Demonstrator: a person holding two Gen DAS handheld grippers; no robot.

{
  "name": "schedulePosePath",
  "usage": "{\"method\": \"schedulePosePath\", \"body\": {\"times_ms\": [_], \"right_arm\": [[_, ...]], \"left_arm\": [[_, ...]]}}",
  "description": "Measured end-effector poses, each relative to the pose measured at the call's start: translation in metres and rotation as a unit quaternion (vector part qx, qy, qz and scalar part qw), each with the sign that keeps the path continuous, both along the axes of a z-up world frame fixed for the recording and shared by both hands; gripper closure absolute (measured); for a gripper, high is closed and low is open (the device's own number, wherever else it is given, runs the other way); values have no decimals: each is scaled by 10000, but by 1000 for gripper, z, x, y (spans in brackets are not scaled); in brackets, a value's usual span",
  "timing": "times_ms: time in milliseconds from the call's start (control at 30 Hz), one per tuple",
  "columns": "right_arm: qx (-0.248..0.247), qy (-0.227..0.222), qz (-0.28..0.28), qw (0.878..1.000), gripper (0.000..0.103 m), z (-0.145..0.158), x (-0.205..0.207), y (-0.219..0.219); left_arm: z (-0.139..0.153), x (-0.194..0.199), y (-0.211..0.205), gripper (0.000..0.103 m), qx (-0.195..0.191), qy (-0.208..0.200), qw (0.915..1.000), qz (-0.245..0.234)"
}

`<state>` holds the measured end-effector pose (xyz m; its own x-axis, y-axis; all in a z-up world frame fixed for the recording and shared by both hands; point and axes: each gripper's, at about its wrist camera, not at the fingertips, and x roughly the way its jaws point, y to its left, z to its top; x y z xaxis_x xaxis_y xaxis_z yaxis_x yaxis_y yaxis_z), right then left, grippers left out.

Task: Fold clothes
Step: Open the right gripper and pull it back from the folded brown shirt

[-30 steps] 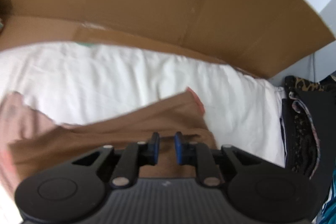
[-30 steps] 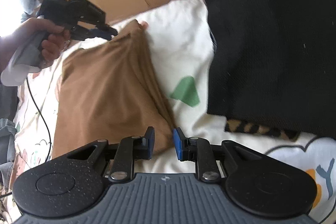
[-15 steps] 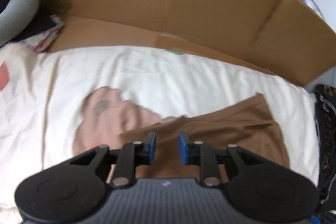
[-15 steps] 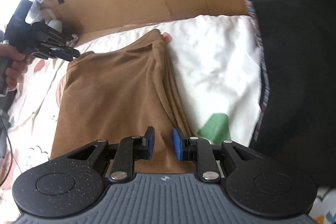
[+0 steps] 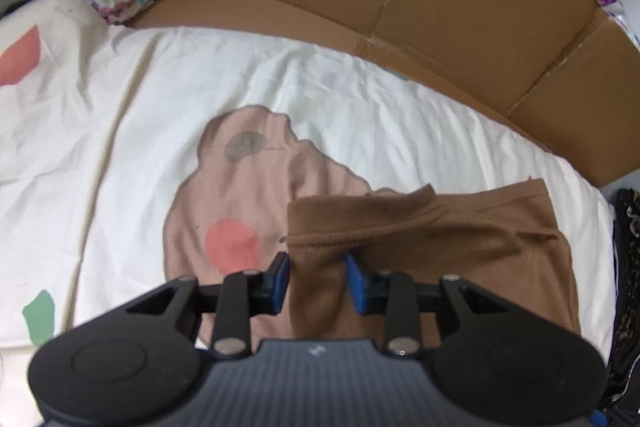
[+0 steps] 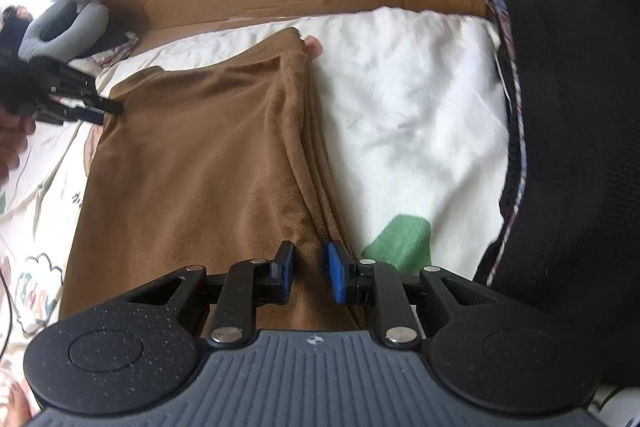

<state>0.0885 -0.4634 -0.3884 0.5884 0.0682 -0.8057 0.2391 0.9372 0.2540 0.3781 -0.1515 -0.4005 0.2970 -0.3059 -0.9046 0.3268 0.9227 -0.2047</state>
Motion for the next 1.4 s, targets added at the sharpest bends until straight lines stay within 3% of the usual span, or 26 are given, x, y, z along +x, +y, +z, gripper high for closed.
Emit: {"method": "schedulePosePath", "body": {"times_ms": [333,700,933,1133,1400], "right_arm": [[304,69,24,9995,78,-4,-12,-9],[421,208,78,9989,78,-1,-28,-12],[354,297,189,9988,77,6,-30,-15],[303,353,249,9986,72,10,-27,-18],[227,314,402,9984,64,13,-17,-17]], "left_arm": [[-22,19,-4,75,-87,251,9992,308],[18,12,26,73,-334,26,9993,177],[31,-22,57,62,-661,95,9978,18],[32,-76,83,57,-940,457,9945,46],[14,-132,89,56,-1016,1029,9895,-44]]}}
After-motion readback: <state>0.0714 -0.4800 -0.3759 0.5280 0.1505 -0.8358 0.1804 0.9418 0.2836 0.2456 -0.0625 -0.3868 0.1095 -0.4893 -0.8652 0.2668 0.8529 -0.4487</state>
